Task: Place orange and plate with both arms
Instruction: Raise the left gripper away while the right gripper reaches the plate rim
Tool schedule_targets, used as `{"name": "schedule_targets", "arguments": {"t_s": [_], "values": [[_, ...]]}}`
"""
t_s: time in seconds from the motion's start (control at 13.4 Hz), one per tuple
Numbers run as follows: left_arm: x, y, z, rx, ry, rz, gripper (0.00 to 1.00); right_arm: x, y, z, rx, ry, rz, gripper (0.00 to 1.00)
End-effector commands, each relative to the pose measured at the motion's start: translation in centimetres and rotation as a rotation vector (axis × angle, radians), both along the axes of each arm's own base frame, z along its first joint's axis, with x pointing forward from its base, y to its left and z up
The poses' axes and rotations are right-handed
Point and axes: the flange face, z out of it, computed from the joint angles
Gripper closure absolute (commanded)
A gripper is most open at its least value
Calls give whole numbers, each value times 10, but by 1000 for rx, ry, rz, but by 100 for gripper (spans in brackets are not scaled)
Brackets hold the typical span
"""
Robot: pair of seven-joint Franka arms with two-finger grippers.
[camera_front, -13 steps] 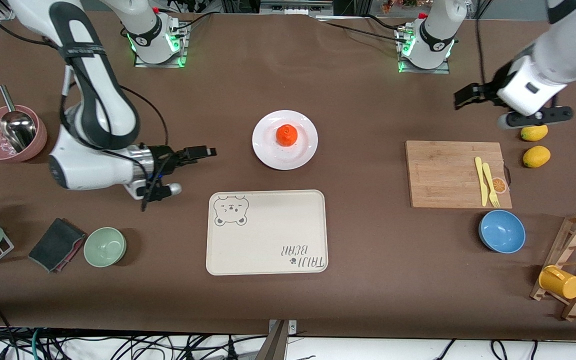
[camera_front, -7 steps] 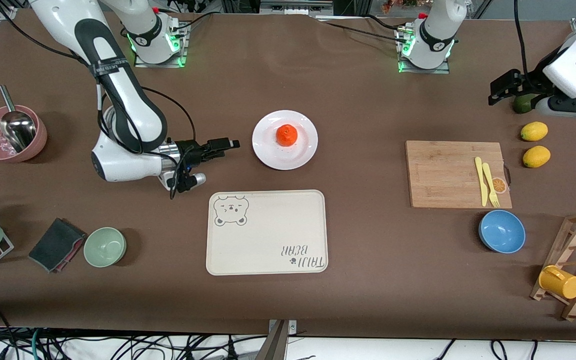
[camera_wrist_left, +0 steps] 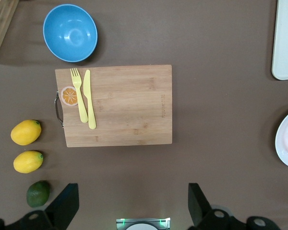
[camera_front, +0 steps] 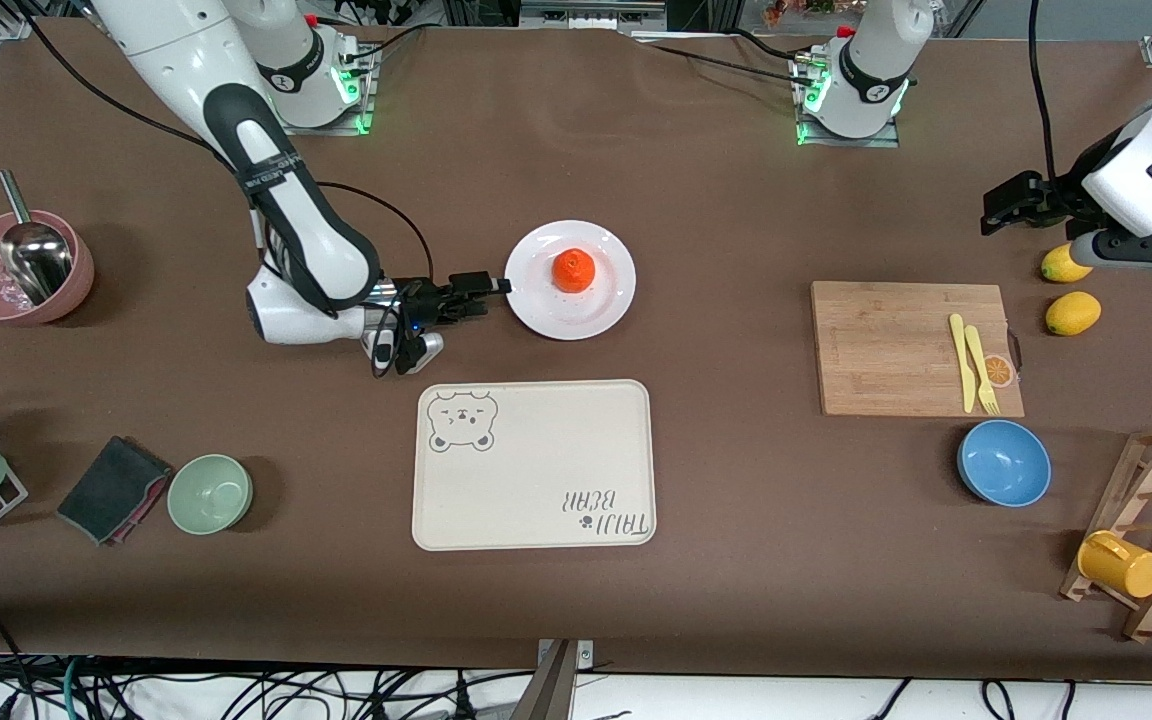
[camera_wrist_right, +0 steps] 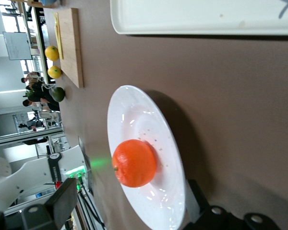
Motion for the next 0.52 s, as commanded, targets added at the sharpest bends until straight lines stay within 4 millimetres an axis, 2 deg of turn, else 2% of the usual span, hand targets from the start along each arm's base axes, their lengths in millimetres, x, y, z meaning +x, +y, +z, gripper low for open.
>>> {"name": "schedule_targets", "arguments": {"t_s": [0.0, 0.15, 0.22, 0.37, 0.45], "values": [[3, 2, 17, 26, -26, -24, 0, -9, 10, -12, -11, -26, 3, 0], [4, 1, 21, 22, -37, -16, 0, -14, 15, -22, -25, -21, 11, 0], [4, 4, 32, 15, -58, -12, 0, -17, 16, -31, -25, -29, 23, 1], [5, 10, 35, 9, -67, -8, 0, -23, 20, -42, -5, -27, 26, 9], [3, 11, 38, 8, -72, -5, 0, -30, 30, -46, -6, -27, 47, 14]]}}
